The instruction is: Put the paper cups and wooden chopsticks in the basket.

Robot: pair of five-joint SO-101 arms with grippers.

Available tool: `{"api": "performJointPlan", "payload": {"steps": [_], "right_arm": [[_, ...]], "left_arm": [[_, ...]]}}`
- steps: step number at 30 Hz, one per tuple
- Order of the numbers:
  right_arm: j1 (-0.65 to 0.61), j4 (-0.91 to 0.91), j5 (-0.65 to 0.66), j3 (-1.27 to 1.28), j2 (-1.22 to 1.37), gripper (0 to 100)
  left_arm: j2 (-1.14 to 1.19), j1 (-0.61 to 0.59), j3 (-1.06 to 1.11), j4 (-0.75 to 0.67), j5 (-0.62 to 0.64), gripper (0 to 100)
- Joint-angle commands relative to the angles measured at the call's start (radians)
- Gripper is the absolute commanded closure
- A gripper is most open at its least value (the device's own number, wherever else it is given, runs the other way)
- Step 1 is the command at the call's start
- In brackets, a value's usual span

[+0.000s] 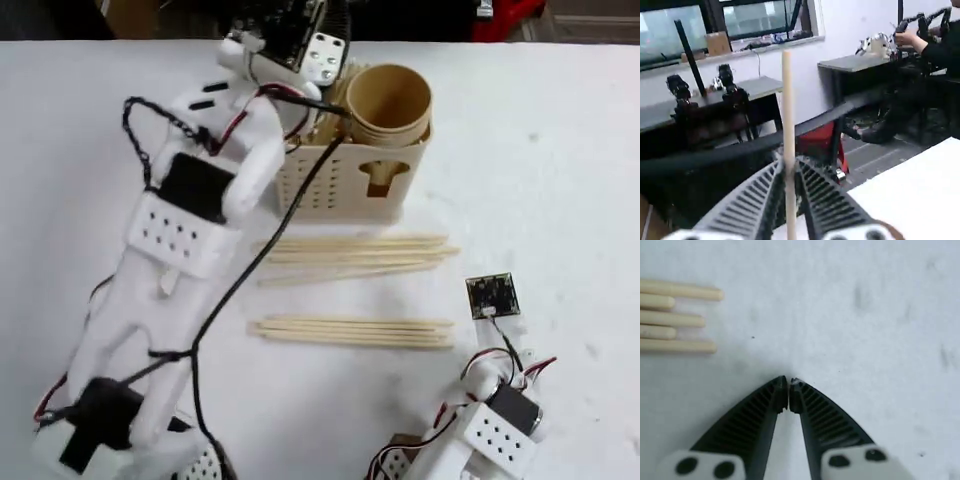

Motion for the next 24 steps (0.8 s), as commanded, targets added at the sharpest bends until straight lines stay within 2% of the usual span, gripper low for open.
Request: {"api": "performJointPlan", "payload": {"steps": [1,4,9,16,19,24], "right_arm": [[0.019,-0.016,0.012,-0.003,-0.005,97.4],[0.019,-0.016,0.012,-0.003,-0.005,97.4],[0.019,-0.016,0.012,-0.003,-0.005,97.4],[0.019,-0.016,0.012,-0.003,-0.005,97.4],[0.019,-0.016,0.012,-0.003,-0.005,97.4],[0.019,-0.016,0.012,-0.003,-0.005,97.4]], "left_arm": [[0.041,-0.022,-0.035,-0.048,0.014,98],[0.058,-0.038,-0.034,-0.038,0.017,98],[0.053,-0.081,0.02,-0.026,0.124,90],[0.028,-0.17,0.074,0.005,0.13,90],[-0.05,-0.222,0.084,0.087,0.132,90],[-0.216,-0.371,0.086,0.382,0.126,90]]}}
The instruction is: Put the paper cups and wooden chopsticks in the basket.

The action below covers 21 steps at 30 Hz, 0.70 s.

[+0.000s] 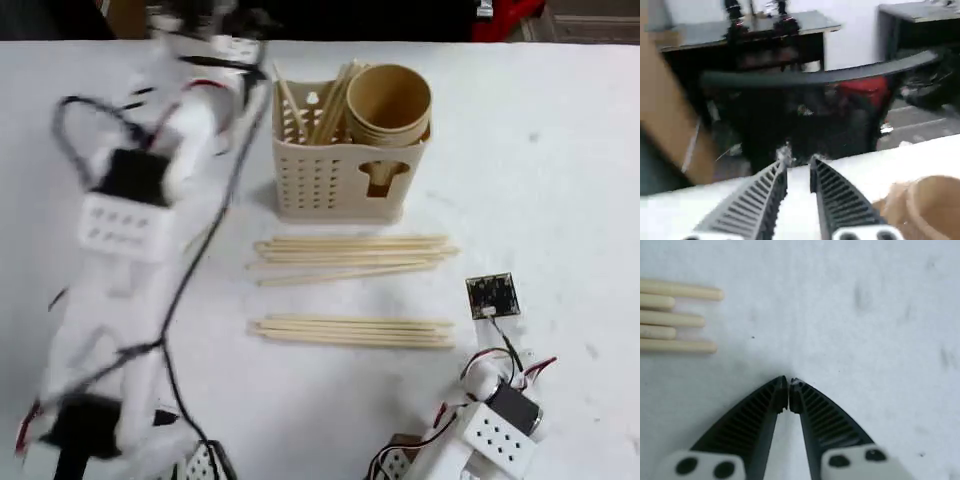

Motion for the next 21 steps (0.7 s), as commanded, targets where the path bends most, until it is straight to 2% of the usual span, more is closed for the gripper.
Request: {"api": "performJointPlan", "payload": {"steps": [1,4,7,12,15,21], "right_arm": [[0.019,-0.016,0.012,-0.003,-0.005,97.4],[0.019,-0.016,0.012,-0.003,-0.005,97.4],[0.019,-0.016,0.012,-0.003,-0.005,97.4],[0.019,-0.016,0.012,-0.003,-0.005,97.4],[0.019,-0.016,0.012,-0.003,-0.005,97.4],[0.019,-0.016,0.012,-0.003,-0.005,97.4]], "left_arm": [[-0.173,-0.163,-0.006,0.267,0.006,90],[-0.159,-0.286,0.005,0.411,-0.034,90],[-0.091,-0.335,0.126,0.439,-0.172,90],[0.084,-0.332,0.338,0.315,-0.374,90],[0.202,-0.326,0.354,0.285,-0.388,90],[0.443,-0.197,0.33,0.221,-0.381,84]]}}
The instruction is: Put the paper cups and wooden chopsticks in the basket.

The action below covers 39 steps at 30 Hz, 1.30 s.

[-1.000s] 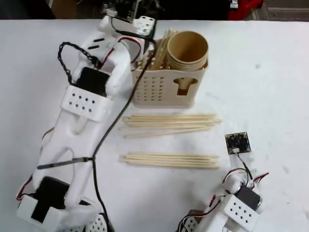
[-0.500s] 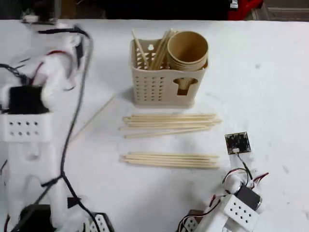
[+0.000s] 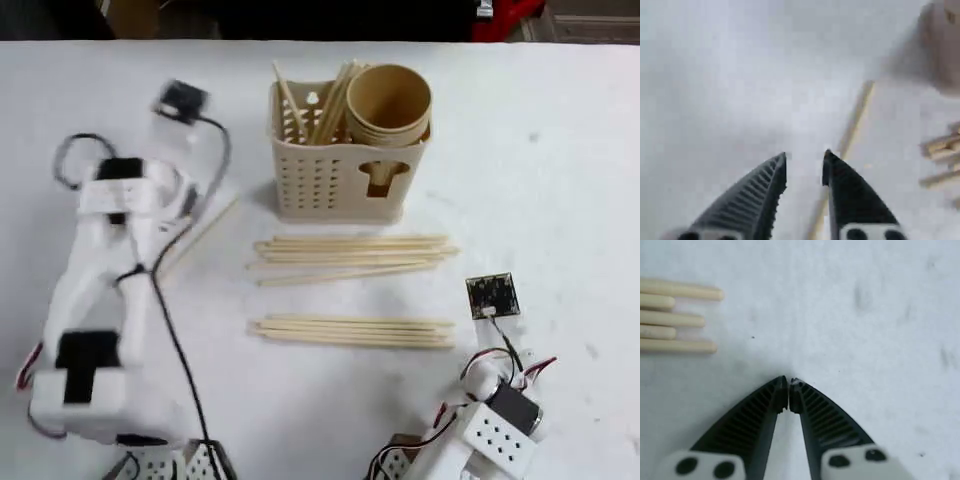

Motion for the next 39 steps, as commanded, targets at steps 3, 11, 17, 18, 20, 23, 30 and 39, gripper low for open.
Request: {"api": "performJointPlan", "payload": {"steps": [3,11,17,18,20,23,30,39], "right_arm": [[0.019,-0.016,0.012,-0.003,-0.005,97.4],[0.019,-0.016,0.012,-0.003,-0.005,97.4],[0.019,-0.016,0.012,-0.003,-0.005,97.4],[0.019,-0.016,0.012,-0.003,-0.005,97.4],[0.019,-0.016,0.012,-0.003,-0.005,97.4],[0.019,-0.016,0.012,-0.003,-0.005,97.4],[0.019,-0.016,0.012,-0.003,-0.005,97.4],[0.019,-0.016,0.012,-0.003,-0.005,97.4]], "left_arm": [[0.174,0.045,-0.135,0.012,-0.006,84],[0.427,0.056,-0.313,0.129,-0.081,84],[0.607,0.054,-0.583,0.334,-0.081,84],[0.631,0.056,-0.621,0.365,-0.084,85],[0.677,0.053,-0.692,0.408,-0.086,89],[0.728,0.053,-0.775,0.451,-0.087,98],[0.748,0.048,-0.815,0.473,-0.121,98],[0.615,-0.036,-0.85,0.486,-0.12,98]]}}
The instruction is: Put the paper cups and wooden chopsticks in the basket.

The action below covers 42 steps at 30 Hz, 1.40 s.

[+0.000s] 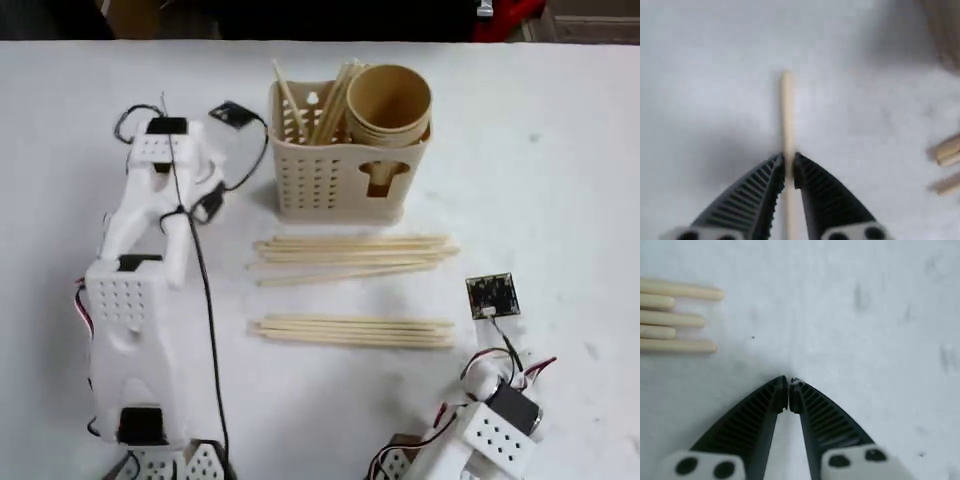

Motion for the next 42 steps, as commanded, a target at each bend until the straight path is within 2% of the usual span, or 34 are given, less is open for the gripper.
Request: {"api": "performJointPlan", "payload": {"steps": [1,9,13,18,25,33,42], "right_arm": [[0.019,-0.016,0.012,-0.003,-0.005,97.4],[0.019,-0.016,0.012,-0.003,-0.005,97.4],[0.019,-0.016,0.012,-0.003,-0.005,97.4],[0.019,-0.016,0.012,-0.003,-0.005,97.4],[0.019,-0.016,0.012,-0.003,-0.005,97.4],[0.019,-0.016,0.012,-0.003,-0.005,97.4],[0.019,-0.016,0.012,-0.003,-0.005,97.4]], "left_arm": [[-0.154,-0.088,-0.04,0.02,-0.011,98],[-0.472,-0.124,-0.037,0.092,-0.011,98],[-0.616,-0.107,-0.037,0.115,0.043,98],[-0.759,-0.027,-0.037,0.137,0.077,98],[-0.883,0.16,-0.048,0.147,0.166,98],[-0.915,0.374,-0.049,-0.032,0.253,98],[-0.912,0.515,-0.049,-0.325,0.315,98]]}}
